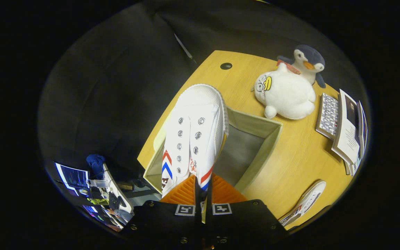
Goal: Open the storage box then place both shoes into the box .Put the left shoe in first, then the right shoe, with the right side of both shoes facing outward in a uniform manner.
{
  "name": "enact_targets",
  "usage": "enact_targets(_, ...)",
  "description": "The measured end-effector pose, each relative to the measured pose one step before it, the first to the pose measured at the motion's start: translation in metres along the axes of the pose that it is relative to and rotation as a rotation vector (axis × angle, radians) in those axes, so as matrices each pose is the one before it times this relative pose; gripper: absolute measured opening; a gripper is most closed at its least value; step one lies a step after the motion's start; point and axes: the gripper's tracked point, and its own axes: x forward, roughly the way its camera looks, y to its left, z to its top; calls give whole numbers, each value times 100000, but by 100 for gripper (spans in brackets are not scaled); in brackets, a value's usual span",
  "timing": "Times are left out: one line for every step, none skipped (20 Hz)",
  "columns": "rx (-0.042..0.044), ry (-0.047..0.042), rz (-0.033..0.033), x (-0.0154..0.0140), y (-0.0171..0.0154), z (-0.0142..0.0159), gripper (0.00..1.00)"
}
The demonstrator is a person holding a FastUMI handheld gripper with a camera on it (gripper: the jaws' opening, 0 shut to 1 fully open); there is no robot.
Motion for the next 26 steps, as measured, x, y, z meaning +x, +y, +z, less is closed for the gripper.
enact_targets(-476, 2338, -1570, 1105, -16, -94, 4)
enact_targets(-507, 1855, -1364, 1211, 97, -71, 4)
enact_targets(17, 1728, -1671, 1106, -161, 45, 4)
enact_targets(269, 1990, -1510, 1139, 120, -54, 4)
enact_targets(1317, 1943, -1370, 1107, -54, -130, 4)
enact_targets(1190, 1639, -2020, 1317, -240, -48, 4)
enact_targets(620, 1607, -2503, 1102, -524, 2, 4)
enact_targets(-239, 1335, -1966, 1180, -279, 110, 4)
enact_targets(-340, 1118, -1372, 891, -140, 90, 4)
enact_targets(184, 1110, -987, 644, -186, -89, 4)
enact_targets(713, 651, -524, 561, -17, 25, 4)
enact_targets(775, 533, 376, 492, -148, -83, 4)
enact_targets(557, 997, 879, 257, 170, -78, 5)
enact_targets(903, 760, 2014, 34, 501, -275, 12)
enact_targets(-78, -1122, 479, -422, 156, 138, 19)
enact_targets(-739, -1915, -268, -668, -190, 319, 25)
enact_targets(-983, -1583, 1357, -358, 345, 215, 31)
enact_targets(-1141, -896, 1518, -1854, 431, 256, 48)
enact_targets(-699, -1326, 2457, -1373, 574, 149, 65)
enact_targets(-485, -1288, 995, -1248, 359, 53, 94)
enact_targets(-704, -1909, -612, -1207, -156, 171, 96)
enact_targets(-664, -1905, -171, -973, -307, 237, 96)
enact_targets(140, -1577, 459, -1129, -22, 105, 96)
enact_targets(571, -1543, 1032, -1262, 135, 100, 96)
enact_targets(219, -1640, 905, -1312, -119, 83, 96)
enact_targets(-69, -2318, 503, -1238, -368, 144, 96)
